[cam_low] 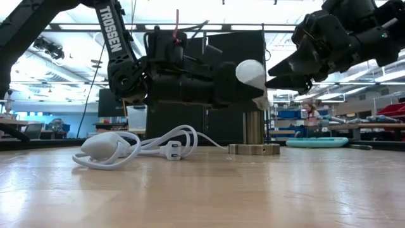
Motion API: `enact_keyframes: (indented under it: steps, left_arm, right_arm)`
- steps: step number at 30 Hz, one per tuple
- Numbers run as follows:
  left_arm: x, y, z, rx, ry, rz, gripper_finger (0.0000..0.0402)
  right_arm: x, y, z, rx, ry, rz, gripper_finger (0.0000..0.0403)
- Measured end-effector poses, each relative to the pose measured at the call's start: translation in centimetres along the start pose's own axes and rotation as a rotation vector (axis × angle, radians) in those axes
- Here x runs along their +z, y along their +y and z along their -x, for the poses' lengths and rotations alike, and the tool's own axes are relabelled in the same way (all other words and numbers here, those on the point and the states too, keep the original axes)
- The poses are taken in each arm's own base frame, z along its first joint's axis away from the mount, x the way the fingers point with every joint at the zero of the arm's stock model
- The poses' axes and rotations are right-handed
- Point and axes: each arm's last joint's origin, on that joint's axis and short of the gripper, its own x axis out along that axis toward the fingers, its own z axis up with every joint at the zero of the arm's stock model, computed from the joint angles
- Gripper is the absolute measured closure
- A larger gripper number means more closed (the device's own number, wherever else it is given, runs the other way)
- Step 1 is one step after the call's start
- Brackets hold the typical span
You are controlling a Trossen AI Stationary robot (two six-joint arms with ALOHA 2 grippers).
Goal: Screw lightbulb
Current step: Insert the lightbulb into the socket
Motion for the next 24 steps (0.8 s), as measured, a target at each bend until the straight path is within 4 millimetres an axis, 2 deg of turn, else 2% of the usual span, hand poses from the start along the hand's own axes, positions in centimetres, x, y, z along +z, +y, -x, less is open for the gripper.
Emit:
enact_keyframes:
  steps: [14,24]
  left_arm:
    - [0.3,-0.1,0.0,-0.003,-0.027,-0.024,0.0200]
    - [0.2,-0.3,0.2,-0.006,-0.015,0.003,0.0200]
  right_arm:
    - [-0.7,0.0,-0.6,0.017,0.039,-0.036,0.0163]
    - [0.0,0.3,-1.3,0.031,0.051,-0.035,0.0166]
